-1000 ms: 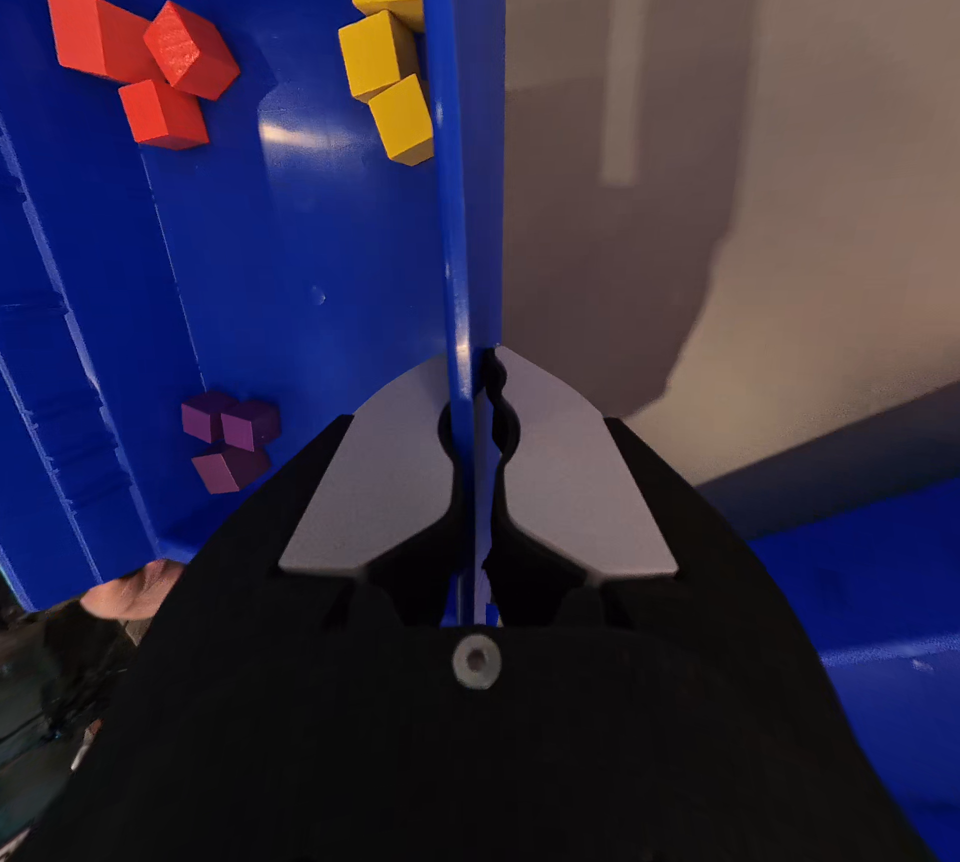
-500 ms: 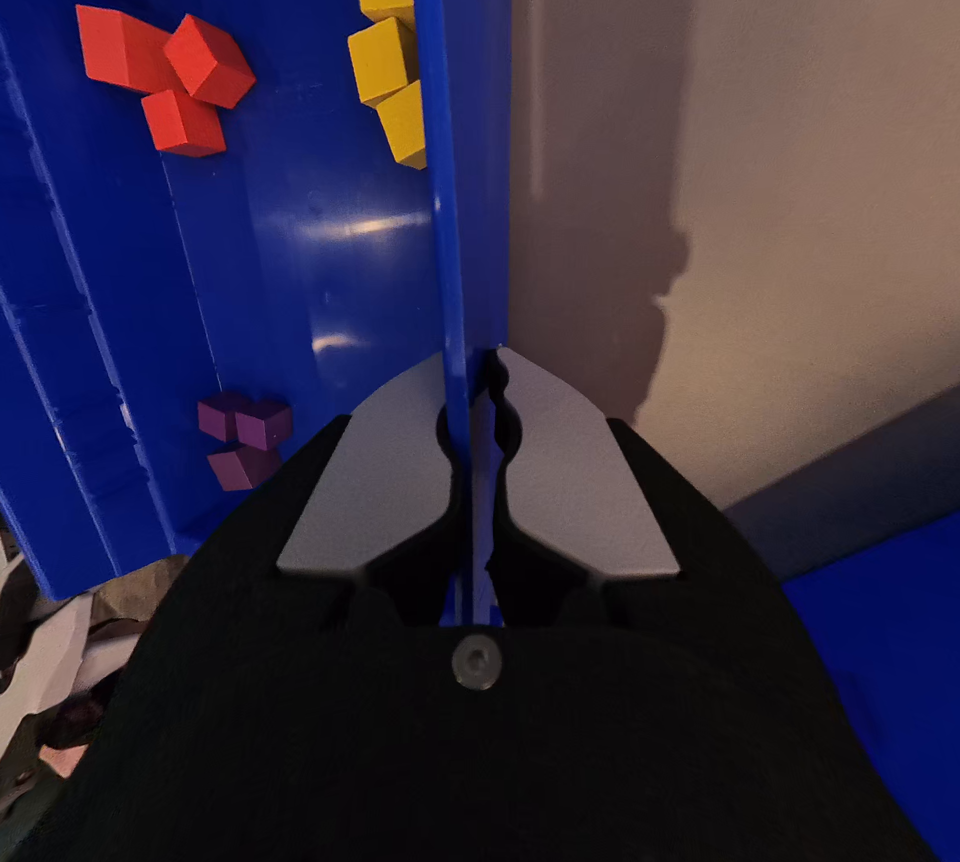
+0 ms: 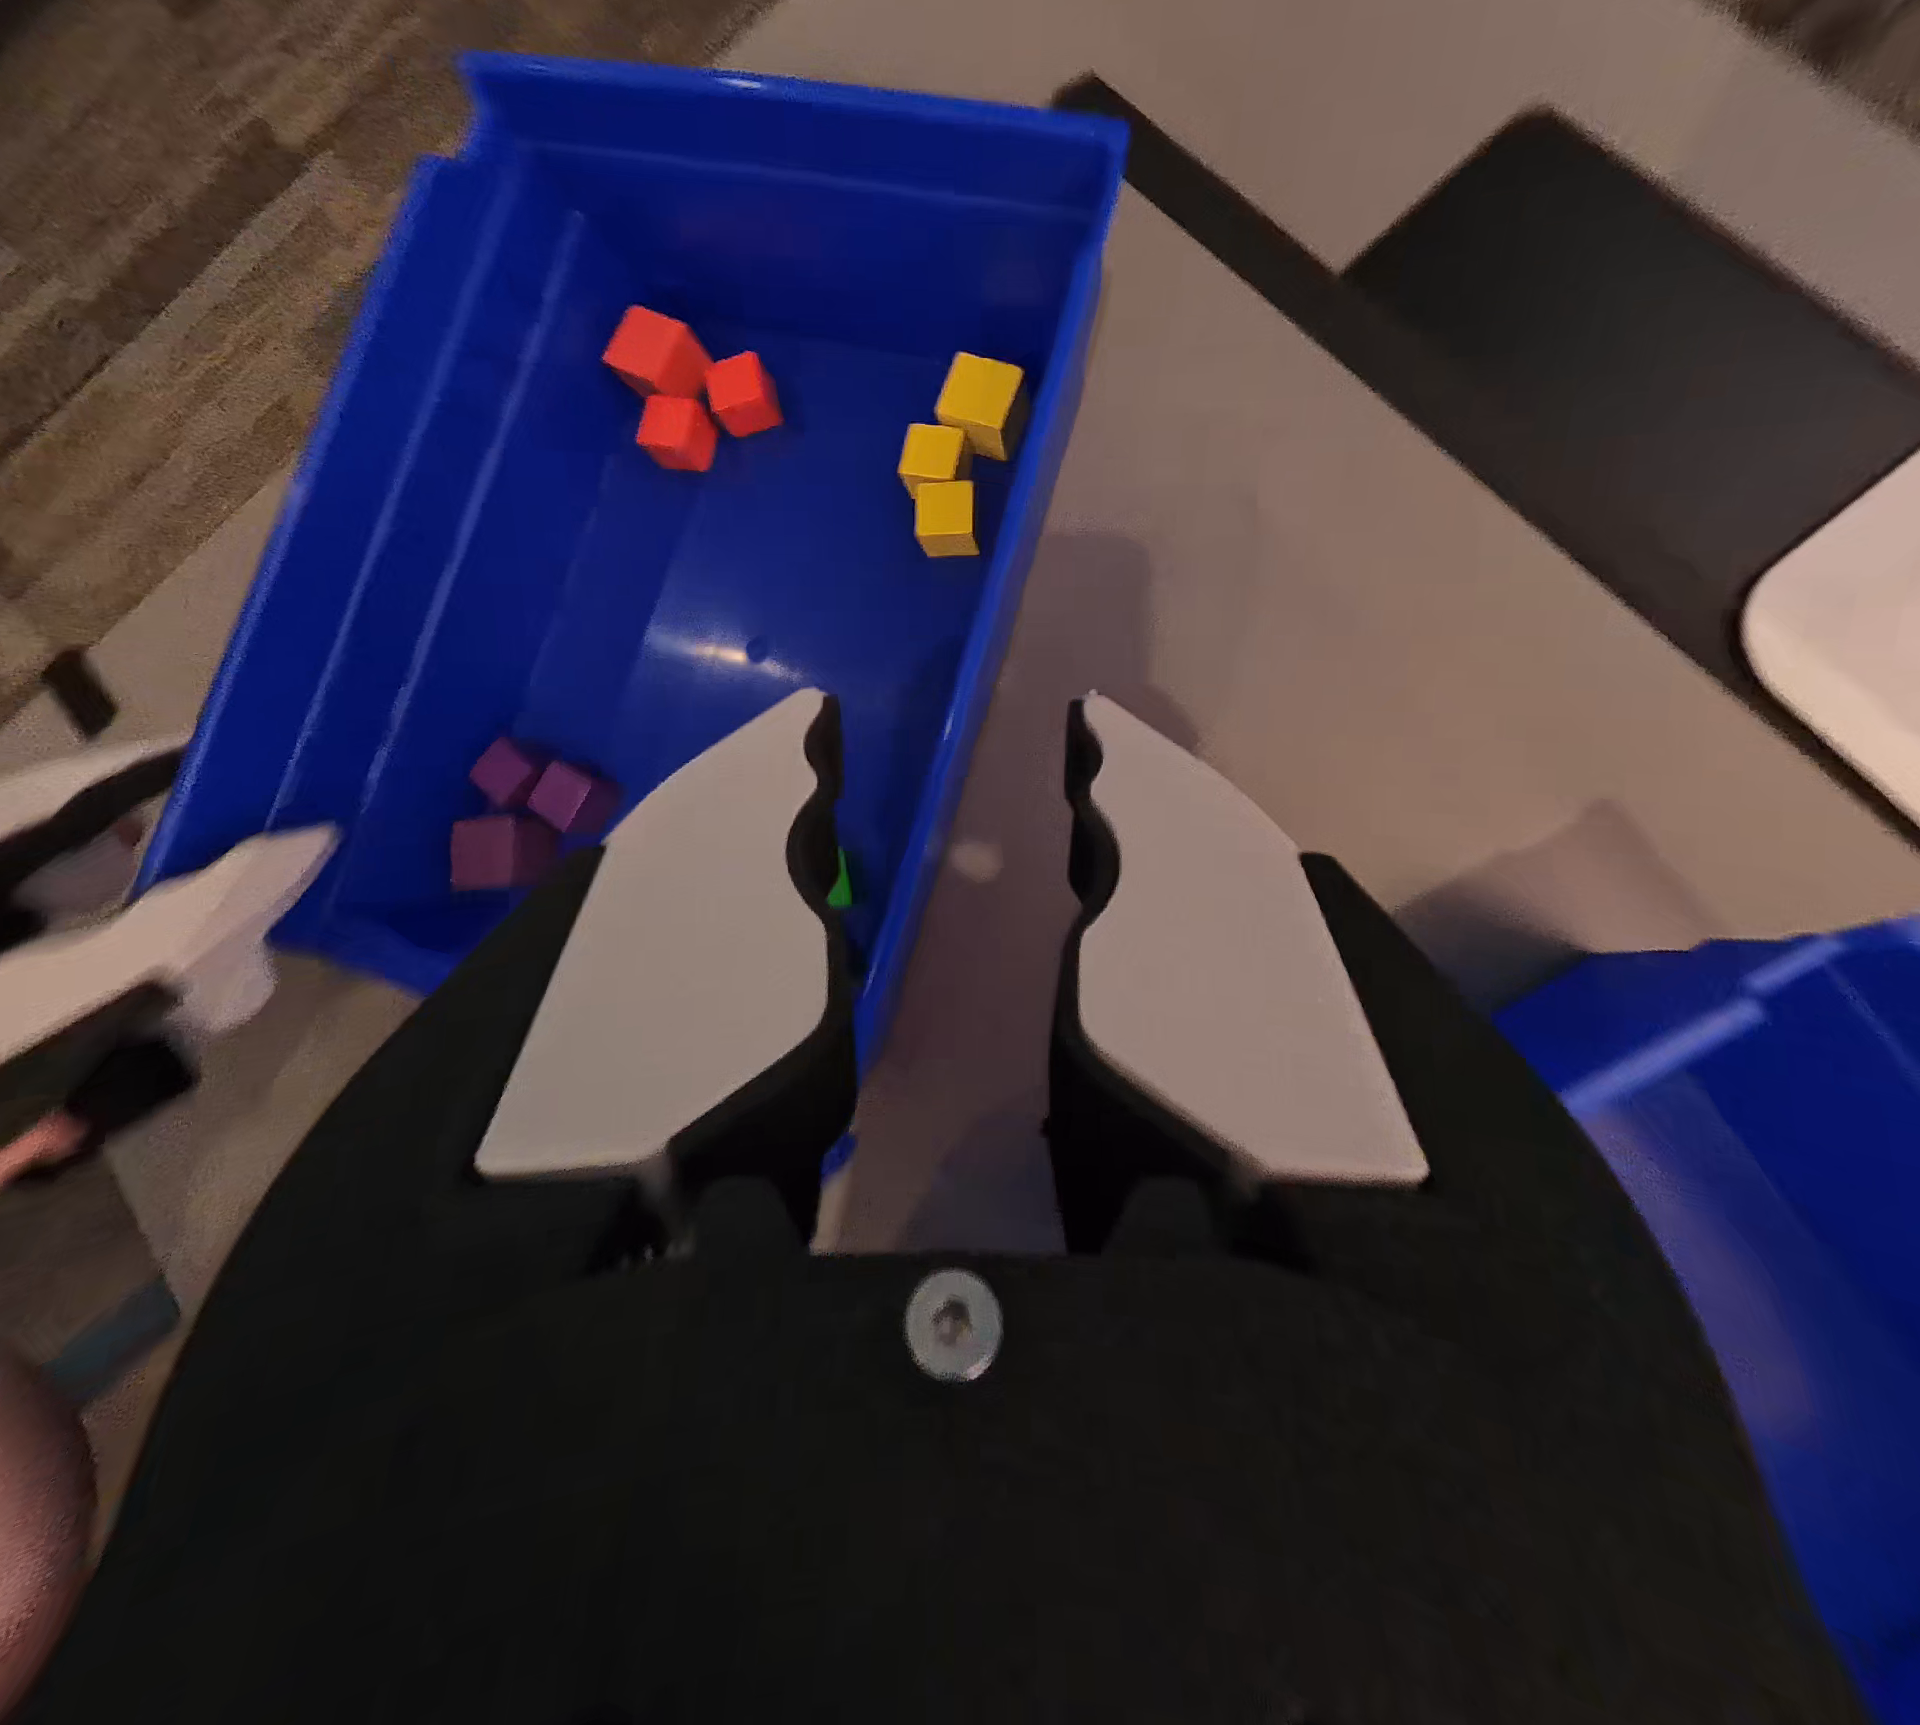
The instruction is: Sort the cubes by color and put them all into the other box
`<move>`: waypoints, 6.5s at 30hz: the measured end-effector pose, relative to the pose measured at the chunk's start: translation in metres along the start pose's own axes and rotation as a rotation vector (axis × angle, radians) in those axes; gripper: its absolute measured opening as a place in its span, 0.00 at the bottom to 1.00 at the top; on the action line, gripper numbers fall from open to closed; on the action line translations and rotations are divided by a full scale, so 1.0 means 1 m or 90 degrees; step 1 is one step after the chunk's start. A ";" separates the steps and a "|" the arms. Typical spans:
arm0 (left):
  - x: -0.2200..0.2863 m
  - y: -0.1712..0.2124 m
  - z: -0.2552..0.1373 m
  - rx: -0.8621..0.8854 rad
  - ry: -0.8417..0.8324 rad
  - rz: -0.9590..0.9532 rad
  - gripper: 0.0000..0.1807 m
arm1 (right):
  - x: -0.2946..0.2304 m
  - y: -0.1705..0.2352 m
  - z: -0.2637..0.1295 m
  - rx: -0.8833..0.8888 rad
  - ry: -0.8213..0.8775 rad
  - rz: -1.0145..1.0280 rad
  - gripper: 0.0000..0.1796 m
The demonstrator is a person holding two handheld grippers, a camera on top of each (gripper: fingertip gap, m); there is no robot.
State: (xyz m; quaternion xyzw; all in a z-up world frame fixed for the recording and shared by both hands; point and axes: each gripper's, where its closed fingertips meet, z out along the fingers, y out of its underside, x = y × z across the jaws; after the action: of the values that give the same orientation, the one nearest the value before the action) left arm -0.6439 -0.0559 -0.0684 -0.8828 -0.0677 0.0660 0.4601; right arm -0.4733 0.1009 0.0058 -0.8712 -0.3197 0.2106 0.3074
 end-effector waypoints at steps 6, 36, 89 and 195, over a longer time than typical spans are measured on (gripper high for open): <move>-0.005 0.003 0.019 -0.017 -0.007 -0.013 0.24 | -0.002 0.055 -0.095 0.069 -0.038 -0.099 0.21; -0.098 -0.029 0.067 -0.017 0.064 0.079 0.07 | 0.184 0.293 -0.219 0.016 0.095 0.241 0.20; -0.131 -0.011 -0.093 0.234 0.102 -0.130 0.20 | 0.169 0.277 -0.120 -0.265 0.211 0.331 0.11; 0.005 -0.182 -0.020 0.136 -0.095 0.139 0.21 | 0.218 0.140 -0.298 0.307 0.026 -0.057 0.00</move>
State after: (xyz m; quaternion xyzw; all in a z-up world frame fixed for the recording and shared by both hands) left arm -0.6463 0.0328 0.0923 -0.8237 0.0019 0.1873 0.5351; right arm -0.0915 0.0465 0.0899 -0.7615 -0.2924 0.2492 0.5221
